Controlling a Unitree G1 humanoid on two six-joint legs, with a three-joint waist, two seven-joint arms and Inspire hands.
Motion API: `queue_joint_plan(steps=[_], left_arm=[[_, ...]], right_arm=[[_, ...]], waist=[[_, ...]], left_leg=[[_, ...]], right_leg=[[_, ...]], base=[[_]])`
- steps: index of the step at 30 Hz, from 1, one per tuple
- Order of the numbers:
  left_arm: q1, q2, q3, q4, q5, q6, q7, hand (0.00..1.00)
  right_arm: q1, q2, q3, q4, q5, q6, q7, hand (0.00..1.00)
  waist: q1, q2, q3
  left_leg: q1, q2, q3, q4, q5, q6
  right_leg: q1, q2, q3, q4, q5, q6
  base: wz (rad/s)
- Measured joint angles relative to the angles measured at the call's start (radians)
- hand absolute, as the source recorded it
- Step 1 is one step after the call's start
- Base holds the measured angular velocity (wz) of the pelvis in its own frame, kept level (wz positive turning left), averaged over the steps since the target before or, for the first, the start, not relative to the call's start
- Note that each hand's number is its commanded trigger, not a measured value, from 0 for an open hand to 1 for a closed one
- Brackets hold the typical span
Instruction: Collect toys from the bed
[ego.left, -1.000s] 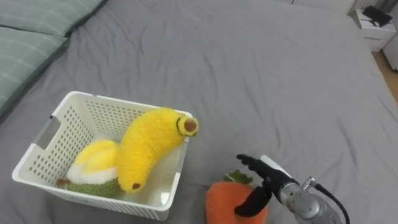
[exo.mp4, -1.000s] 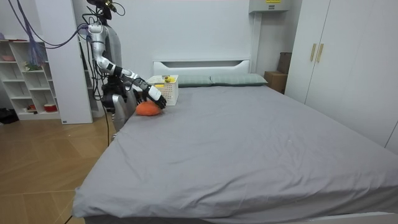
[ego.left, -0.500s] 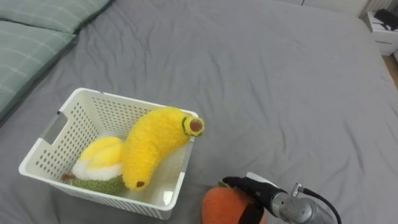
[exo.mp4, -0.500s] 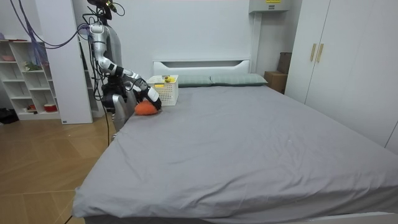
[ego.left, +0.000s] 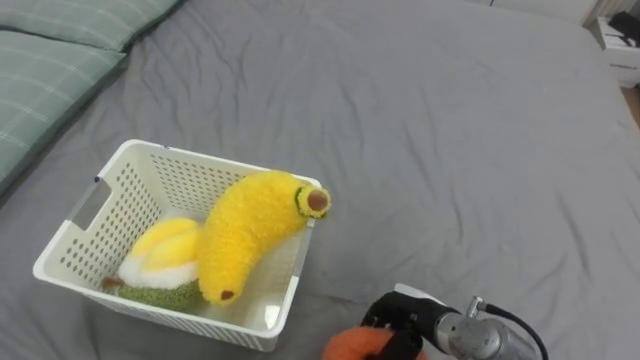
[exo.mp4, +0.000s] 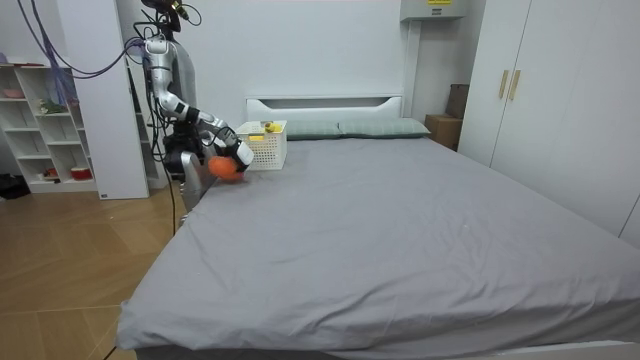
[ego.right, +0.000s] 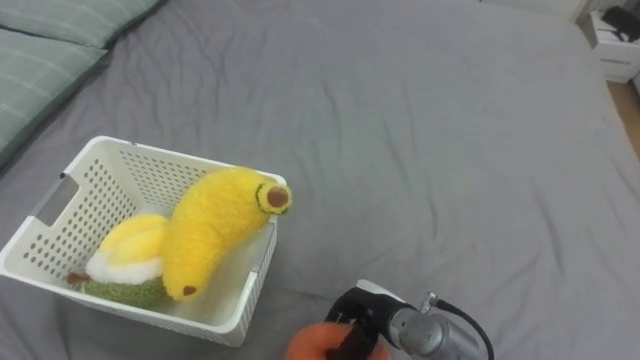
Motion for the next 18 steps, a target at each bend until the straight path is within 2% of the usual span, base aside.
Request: queue_joint_plan(steps=[7,10,14,17,18], left_arm=[[0.000,0.000,0.005,0.001,0.004,-0.001,-0.003,0.00],[0.002,0.000,0.021,0.002,0.010,-0.008,0.002,0.00],[0.007,0.003,0.047,0.000,0.043,-0.008,0.002,0.00],[0.012,0.004,0.049,0.003,0.046,-0.009,0.002,0.00],[0.011,0.005,0.049,0.004,0.049,-0.010,0.003,0.00]], right_arm=[[-0.003,-0.007,-0.014,-0.011,-0.025,-0.001,-0.004,1.00],[-0.003,-0.009,-0.056,-0.044,-0.028,-0.001,-0.019,1.00],[-0.003,-0.028,-0.128,-0.198,-0.032,-0.003,-0.042,1.00],[-0.020,-0.050,-0.178,-0.240,0.004,-0.027,-0.072,1.00],[-0.027,-0.055,-0.201,-0.240,0.012,-0.030,-0.082,1.00]], waist=[[-0.001,-0.003,0.0007],[-0.007,-0.008,0.0014],[-0.021,-0.010,0.0028],[-0.035,-0.010,0.0037],[-0.034,-0.010,0.0072]], left_leg=[[-0.002,-0.001,0.003,-0.001,0.000,0.000],[0.001,-0.001,0.003,-0.001,0.000,0.000],[0.003,-0.001,0.004,0.000,0.000,0.000],[0.008,-0.001,0.003,0.001,0.000,0.000],[0.013,-0.001,0.002,-0.001,0.000,0.000]], right_leg=[[-0.001,-0.001,0.010,0.001,0.000,0.000],[0.000,-0.001,0.011,0.002,0.000,0.000],[0.000,0.000,0.014,0.001,0.000,0.000],[0.008,-0.001,0.012,0.001,0.000,0.000],[0.014,-0.001,0.012,0.000,0.000,0.000]], base=[[0.00],[0.00],[0.00],[0.00],[0.00]])
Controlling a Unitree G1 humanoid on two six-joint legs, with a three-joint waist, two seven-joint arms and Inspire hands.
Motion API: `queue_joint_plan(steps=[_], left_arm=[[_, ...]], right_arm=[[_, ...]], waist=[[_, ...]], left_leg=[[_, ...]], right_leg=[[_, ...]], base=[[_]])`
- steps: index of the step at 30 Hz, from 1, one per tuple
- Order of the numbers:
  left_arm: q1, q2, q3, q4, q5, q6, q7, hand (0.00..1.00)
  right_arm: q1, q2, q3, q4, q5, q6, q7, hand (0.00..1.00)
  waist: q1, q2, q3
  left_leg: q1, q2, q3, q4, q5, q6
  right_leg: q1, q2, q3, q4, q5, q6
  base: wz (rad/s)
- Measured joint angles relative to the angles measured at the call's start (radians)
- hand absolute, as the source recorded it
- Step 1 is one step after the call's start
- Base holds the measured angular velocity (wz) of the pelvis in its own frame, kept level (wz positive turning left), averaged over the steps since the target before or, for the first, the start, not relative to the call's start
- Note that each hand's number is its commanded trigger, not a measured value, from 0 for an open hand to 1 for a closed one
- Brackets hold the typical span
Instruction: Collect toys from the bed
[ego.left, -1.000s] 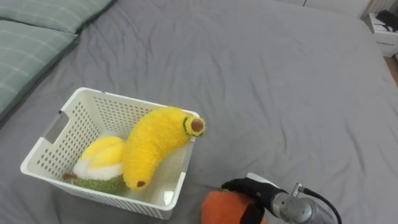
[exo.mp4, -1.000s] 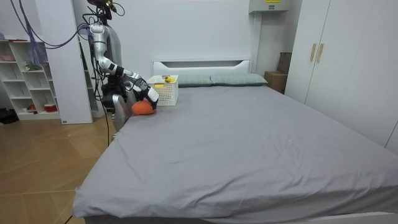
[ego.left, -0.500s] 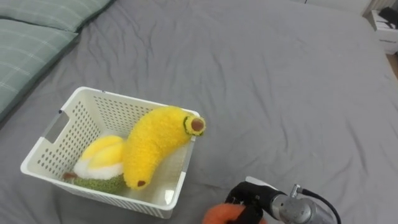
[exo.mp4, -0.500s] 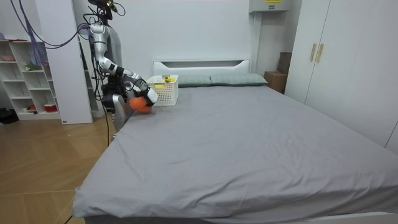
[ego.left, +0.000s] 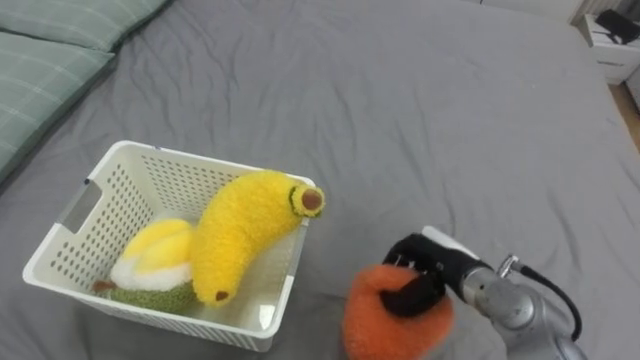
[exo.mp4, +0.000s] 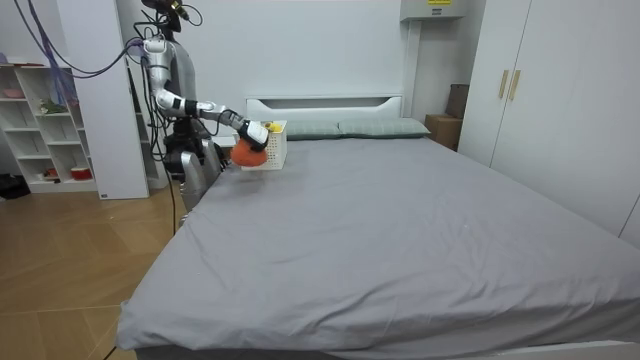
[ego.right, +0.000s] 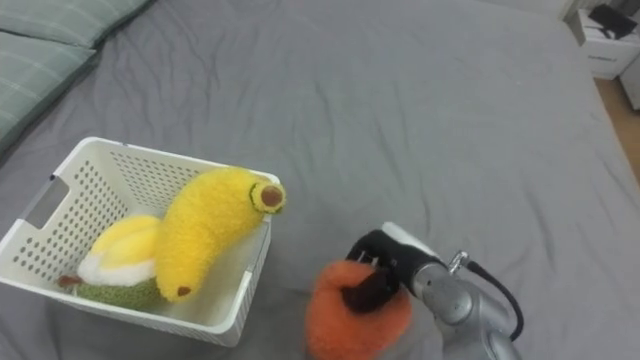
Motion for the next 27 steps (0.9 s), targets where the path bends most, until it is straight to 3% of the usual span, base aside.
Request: queue_joint_plan(steps=[4,8,12,22,27], left_arm=[[0.001,0.003,0.001,0.004,0.000,-0.004,-0.002,0.00],[0.004,0.009,0.035,0.002,0.001,-0.009,-0.009,0.00],[0.003,0.015,0.067,0.010,0.005,-0.008,-0.012,0.00],[0.007,0.028,0.081,0.007,0.065,-0.007,-0.016,0.00],[0.010,0.029,0.081,0.007,0.104,-0.007,-0.019,0.00]], right_arm=[[-0.015,-0.027,-0.043,-0.009,0.009,-0.001,-0.020,1.00],[-0.027,-0.055,-0.071,-0.082,0.017,-0.002,-0.032,1.00],[-0.103,-0.077,-0.085,-0.122,0.021,0.008,-0.043,1.00],[-0.241,-0.080,-0.074,-0.254,0.022,0.012,-0.077,1.00],[-0.267,-0.077,-0.054,-0.343,0.022,0.022,-0.077,1.00]], waist=[[-0.002,-0.006,0.0006],[-0.002,-0.028,0.0029],[-0.003,-0.032,0.0030],[0.016,-0.028,0.0018],[0.055,-0.027,0.0014]], left_leg=[[0.006,0.000,0.002,0.000,0.000,0.000],[0.006,0.000,0.001,0.000,0.000,0.000],[0.007,-0.002,0.002,0.000,0.000,0.001],[0.004,-0.001,-0.001,0.000,-0.001,0.001],[0.006,0.000,-0.001,0.000,-0.001,0.001]], right_leg=[[0.001,0.000,0.002,0.002,0.000,0.000],[0.003,0.001,0.002,-0.001,-0.001,0.000],[0.004,0.004,0.003,0.001,0.000,0.001],[0.003,0.004,-0.001,0.002,0.000,0.001],[0.007,0.003,-0.005,0.002,0.000,0.001]], base=[[0.00],[0.00],[0.00],[0.01],[0.00]])
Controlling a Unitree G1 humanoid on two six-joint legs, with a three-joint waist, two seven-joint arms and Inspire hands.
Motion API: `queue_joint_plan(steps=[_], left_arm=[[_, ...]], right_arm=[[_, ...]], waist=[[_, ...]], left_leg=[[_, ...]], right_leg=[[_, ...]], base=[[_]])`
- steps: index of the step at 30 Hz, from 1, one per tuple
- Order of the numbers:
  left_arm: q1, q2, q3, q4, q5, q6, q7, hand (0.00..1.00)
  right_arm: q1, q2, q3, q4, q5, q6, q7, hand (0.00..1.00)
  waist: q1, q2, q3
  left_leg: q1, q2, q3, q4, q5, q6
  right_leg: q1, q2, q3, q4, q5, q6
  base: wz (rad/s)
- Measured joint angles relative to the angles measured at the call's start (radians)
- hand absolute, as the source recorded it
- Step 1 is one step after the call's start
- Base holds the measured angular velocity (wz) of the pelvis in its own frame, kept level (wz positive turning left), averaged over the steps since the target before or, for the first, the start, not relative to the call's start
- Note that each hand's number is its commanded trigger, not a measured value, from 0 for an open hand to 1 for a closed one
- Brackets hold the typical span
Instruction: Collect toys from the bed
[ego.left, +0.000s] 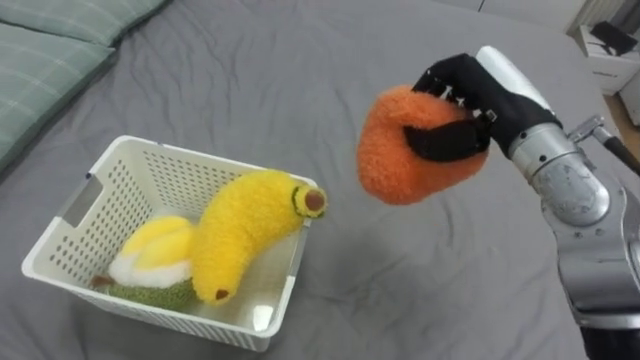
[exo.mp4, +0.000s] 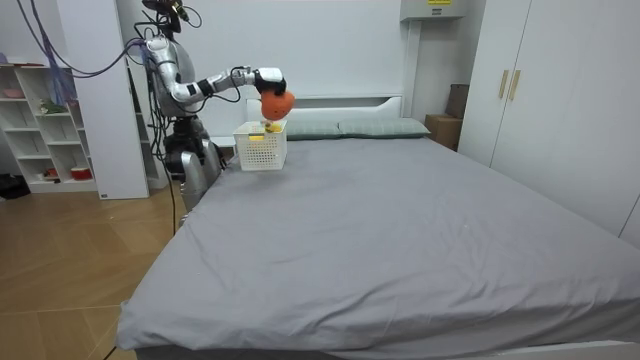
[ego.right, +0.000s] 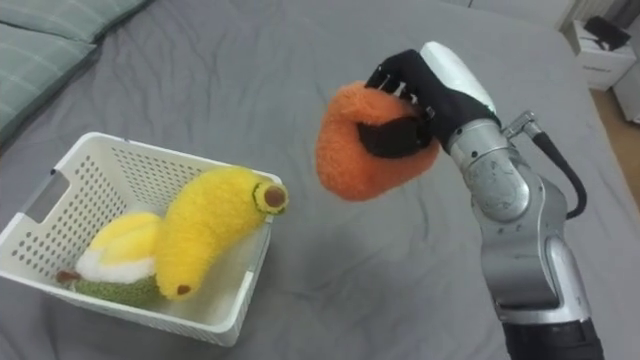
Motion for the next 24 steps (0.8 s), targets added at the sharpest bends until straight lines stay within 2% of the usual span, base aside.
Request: queue_joint_plan(steps=[4,7,9,11,14,16,19,24], left_arm=[[-0.004,0.002,0.000,-0.011,0.005,0.003,0.000,0.00],[-0.007,0.009,-0.011,-0.011,0.015,0.010,-0.001,0.00],[-0.009,0.014,-0.011,-0.012,0.047,0.014,-0.003,0.00],[-0.009,0.016,-0.011,-0.015,0.052,0.019,-0.008,0.00],[-0.012,0.020,-0.009,-0.015,0.082,0.021,-0.018,0.00],[-0.014,0.020,-0.008,-0.015,0.092,0.025,-0.020,0.00],[-0.022,0.020,-0.006,-0.017,0.093,0.043,-0.022,0.00],[-0.031,0.023,0.012,-0.035,0.115,0.057,-0.022,0.00]], right_arm=[[-0.056,0.003,0.066,0.000,0.009,0.007,0.001,1.00],[-0.090,0.003,0.097,0.013,0.018,0.008,0.001,1.00],[-0.122,0.002,0.119,0.041,0.014,0.008,0.001,1.00],[-0.144,0.002,0.141,0.064,0.014,0.008,0.000,1.00],[-0.172,0.003,0.176,0.073,0.011,0.010,0.001,1.00],[-0.181,0.012,0.187,0.073,0.013,0.010,0.002,1.00],[-0.216,0.040,0.187,0.073,0.023,0.029,0.001,1.00],[-0.242,0.042,0.192,0.076,0.083,0.029,-0.021,1.00]], waist=[[0.011,-0.003,-0.0018],[0.035,-0.011,-0.0050],[0.059,-0.025,-0.0049],[0.065,-0.037,-0.0049],[0.092,-0.054,-0.0002],[0.110,-0.055,-0.0001],[0.116,-0.055,0.0006],[0.147,-0.051,0.0027]], left_leg=[[-0.001,0.000,-0.008,0.003,0.000,0.000],[-0.001,-0.003,-0.026,0.006,0.000,0.000],[-0.005,-0.003,-0.034,0.011,0.000,0.000],[-0.010,-0.004,-0.043,0.015,0.000,0.000],[-0.019,-0.006,-0.055,0.020,0.000,0.000],[-0.020,-0.006,-0.057,0.021,0.000,0.000],[-0.028,-0.008,-0.068,0.027,0.000,0.000],[-0.043,-0.012,-0.092,0.031,0.000,0.000]], right_leg=[[0.002,0.001,-0.001,0.001,0.000,0.000],[0.012,-0.001,-0.025,0.001,-0.001,0.001],[0.014,-0.001,-0.034,0.000,-0.001,0.002],[0.014,-0.002,-0.047,0.000,-0.001,0.002],[0.014,-0.003,-0.053,-0.001,-0.001,0.002],[0.014,-0.003,-0.057,-0.001,-0.001,0.002],[0.014,-0.005,-0.072,-0.002,-0.001,0.002],[0.013,-0.005,-0.079,-0.005,-0.001,0.002]], base=[[0.05],[0.17],[0.13],[0.13],[0.12],[0.06],[0.12],[0.10]])
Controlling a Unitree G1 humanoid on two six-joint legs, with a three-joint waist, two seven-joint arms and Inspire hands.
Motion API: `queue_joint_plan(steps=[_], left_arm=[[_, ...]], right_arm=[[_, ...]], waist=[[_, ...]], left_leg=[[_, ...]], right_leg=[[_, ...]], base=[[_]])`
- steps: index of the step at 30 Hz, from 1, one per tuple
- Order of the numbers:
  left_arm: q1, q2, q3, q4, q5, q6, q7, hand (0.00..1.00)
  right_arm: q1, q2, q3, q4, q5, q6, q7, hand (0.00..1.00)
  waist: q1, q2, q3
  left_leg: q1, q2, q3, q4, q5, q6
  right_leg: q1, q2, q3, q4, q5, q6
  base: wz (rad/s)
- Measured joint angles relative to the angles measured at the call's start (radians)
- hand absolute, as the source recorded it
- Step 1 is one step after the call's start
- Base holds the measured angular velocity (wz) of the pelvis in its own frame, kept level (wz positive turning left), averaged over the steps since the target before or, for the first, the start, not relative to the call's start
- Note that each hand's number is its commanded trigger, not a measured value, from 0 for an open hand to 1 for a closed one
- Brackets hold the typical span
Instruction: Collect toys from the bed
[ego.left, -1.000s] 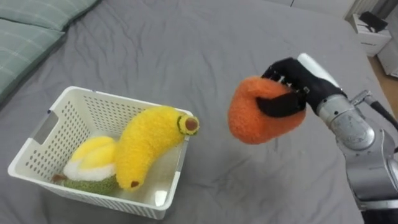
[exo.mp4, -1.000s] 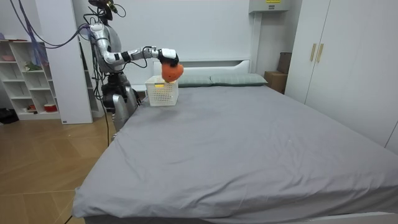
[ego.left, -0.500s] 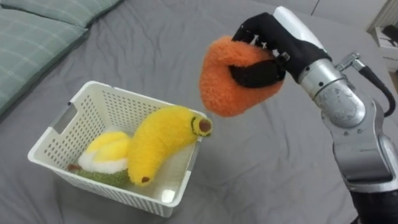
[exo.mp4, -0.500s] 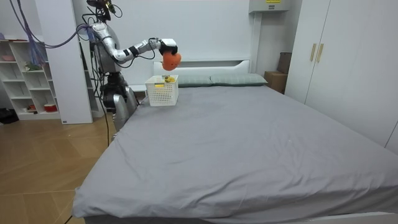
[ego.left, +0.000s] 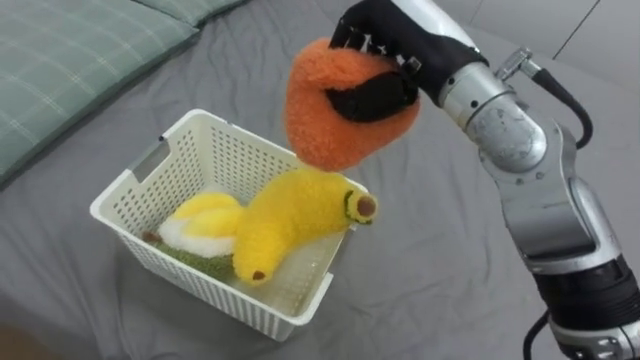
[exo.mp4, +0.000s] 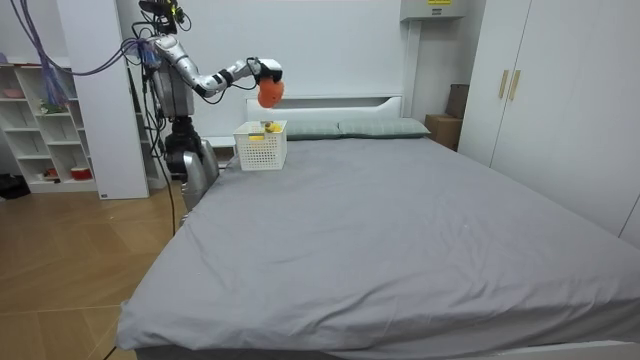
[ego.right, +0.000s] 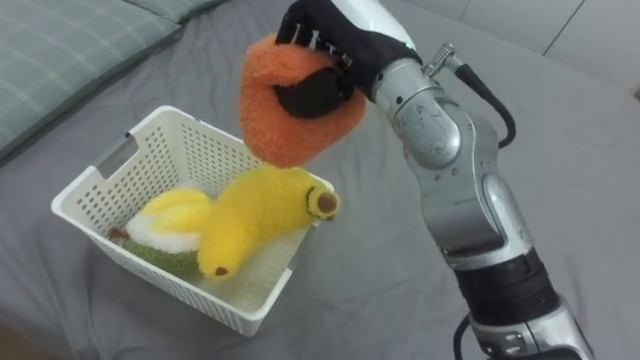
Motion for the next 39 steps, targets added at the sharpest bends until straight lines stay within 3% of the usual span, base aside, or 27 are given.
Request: queue_joint_plan(steps=[7,8,9,10,11,12,13,24,39], left_arm=[[-0.016,-0.001,0.004,-0.014,0.001,0.018,0.000,0.00],[-0.020,-0.001,0.009,-0.014,0.002,0.025,0.000,0.00],[-0.025,-0.002,0.009,-0.014,0.005,0.033,0.000,0.00],[-0.026,-0.003,0.009,-0.014,0.009,0.035,0.000,0.00],[-0.027,-0.003,0.009,-0.014,0.018,0.040,0.000,0.00],[-0.027,-0.002,0.009,-0.014,0.019,0.045,0.000,0.00],[-0.027,-0.002,0.009,-0.014,0.019,0.048,0.000,0.00],[-0.040,-0.002,0.017,-0.013,0.018,0.081,0.000,0.00],[-0.053,0.001,0.018,-0.025,0.018,0.098,0.000,0.00]], right_arm=[[-0.036,0.000,0.062,0.082,-0.006,0.013,-0.038,1.00],[-0.038,0.000,0.067,0.097,-0.012,0.014,-0.040,0.94],[-0.039,0.000,0.069,0.119,-0.015,0.015,-0.046,0.85],[-0.039,0.000,0.070,0.128,-0.019,0.020,-0.049,0.71],[-0.039,0.000,0.073,0.151,-0.027,0.023,-0.054,0.67],[-0.039,0.000,0.075,0.172,-0.028,0.026,-0.054,0.49],[-0.039,0.000,0.076,0.179,-0.028,0.032,-0.054,0.00],[-0.040,0.000,0.149,0.324,-0.036,0.059,-0.065,0.00],[-0.040,-0.003,0.149,0.334,-0.040,0.080,-0.074,0.00]], waist=[[0.028,0.001,0.0001],[0.028,0.000,0.0000],[0.032,0.000,-0.0001],[0.038,0.000,-0.0006],[0.049,0.000,-0.0006],[0.053,-0.001,-0.0011],[0.054,-0.002,-0.0018],[0.089,-0.007,-0.0019],[0.071,-0.037,-0.0026]], left_leg=[[-0.018,-0.009,-0.034,0.018,0.002,0.000],[-0.029,-0.011,-0.045,0.024,0.002,0.000],[-0.030,-0.014,-0.051,0.025,0.002,0.000],[-0.033,-0.014,-0.052,0.025,0.002,0.000],[-0.035,-0.015,-0.053,0.025,0.002,0.000],[-0.036,-0.016,-0.056,0.025,0.002,0.000],[-0.038,-0.018,-0.059,0.026,0.003,0.000],[-0.050,-0.023,-0.074,0.032,0.008,0.002],[-0.042,-0.023,-0.068,0.033,0.010,0.002]], right_leg=[[0.000,-0.006,-0.033,0.000,0.000,0.000],[-0.002,-0.008,-0.046,0.000,0.000,0.000],[-0.002,-0.009,-0.056,0.000,0.000,0.000],[-0.002,-0.010,-0.057,0.000,0.000,0.001],[-0.003,-0.011,-0.057,0.000,-0.001,0.002],[-0.003,-0.012,-0.060,0.001,-0.002,0.003],[-0.003,-0.012,-0.064,0.001,-0.002,0.003],[-0.004,-0.016,-0.082,0.000,-0.002,0.004],[-0.002,-0.016,-0.077,0.000,-0.002,0.004]], base=[[0.16],[0.22],[0.20],[0.10],[0.05],[0.07],[0.16],[0.04],[0.00]])
